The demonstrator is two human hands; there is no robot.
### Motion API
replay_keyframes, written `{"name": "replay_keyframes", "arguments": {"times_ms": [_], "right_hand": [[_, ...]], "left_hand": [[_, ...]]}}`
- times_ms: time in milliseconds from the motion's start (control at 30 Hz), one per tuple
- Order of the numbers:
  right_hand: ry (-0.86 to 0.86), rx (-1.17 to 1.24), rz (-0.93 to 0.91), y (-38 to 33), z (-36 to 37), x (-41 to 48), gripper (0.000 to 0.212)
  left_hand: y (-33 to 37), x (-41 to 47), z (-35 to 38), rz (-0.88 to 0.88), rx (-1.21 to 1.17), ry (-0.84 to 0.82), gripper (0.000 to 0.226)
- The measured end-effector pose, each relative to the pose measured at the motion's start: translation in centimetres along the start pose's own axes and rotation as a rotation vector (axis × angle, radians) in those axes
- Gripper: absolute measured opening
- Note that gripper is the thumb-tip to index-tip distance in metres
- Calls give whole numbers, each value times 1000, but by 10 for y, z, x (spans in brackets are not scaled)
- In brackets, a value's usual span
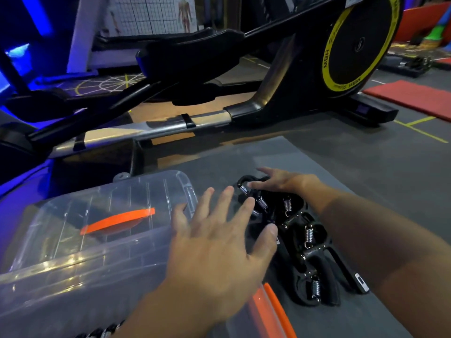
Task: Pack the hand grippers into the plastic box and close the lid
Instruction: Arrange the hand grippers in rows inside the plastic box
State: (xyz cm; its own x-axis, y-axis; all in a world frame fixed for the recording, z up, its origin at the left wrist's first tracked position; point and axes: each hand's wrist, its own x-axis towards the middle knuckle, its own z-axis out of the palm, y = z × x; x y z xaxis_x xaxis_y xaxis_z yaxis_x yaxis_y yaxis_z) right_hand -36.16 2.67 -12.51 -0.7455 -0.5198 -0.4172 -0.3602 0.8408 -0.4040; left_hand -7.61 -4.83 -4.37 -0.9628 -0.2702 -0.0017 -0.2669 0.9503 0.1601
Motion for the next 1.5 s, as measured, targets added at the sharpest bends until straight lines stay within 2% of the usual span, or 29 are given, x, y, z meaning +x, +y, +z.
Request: {"name": "replay_keyframes", "arguments": {"times_ms": [133, 400, 567, 700, 900, 1067, 1167, 1233, 1367, 1500], "right_hand": [[-102, -75, 14, 5, 2, -1, 80], [-11, -200, 68, 29, 25, -29, 82], [-18, -263, 42, 42, 35, -66, 84], [10, -263, 34, 50, 49, -102, 76], [2, -239, 108, 55, 68, -145, 73], [8, -173, 104, 63, 76, -171, 75], [149, -15, 23, 75, 79, -185, 78], [244, 32, 0, 81, 80, -201, 73], [326, 36, -14, 87, 86, -240, 71], [380, 191, 17, 102, 102, -287, 72]], "left_hand": [[2, -3, -2, 3, 12, 1, 88], [2, -6, -5, 12, -2, 25, 86], [0, -12, -3, 2, 10, 54, 83], [3, -14, -5, -15, 10, 47, 82], [22, -34, -8, -1, -4, -53, 59], [59, -58, 0, 77, -90, -29, 55], [60, -61, 5, 91, -53, 3, 54], [59, -60, 5, 89, -57, 4, 52], [61, -62, 4, 97, -47, 2, 50], [61, -65, 4, 94, -63, 16, 48]]}}
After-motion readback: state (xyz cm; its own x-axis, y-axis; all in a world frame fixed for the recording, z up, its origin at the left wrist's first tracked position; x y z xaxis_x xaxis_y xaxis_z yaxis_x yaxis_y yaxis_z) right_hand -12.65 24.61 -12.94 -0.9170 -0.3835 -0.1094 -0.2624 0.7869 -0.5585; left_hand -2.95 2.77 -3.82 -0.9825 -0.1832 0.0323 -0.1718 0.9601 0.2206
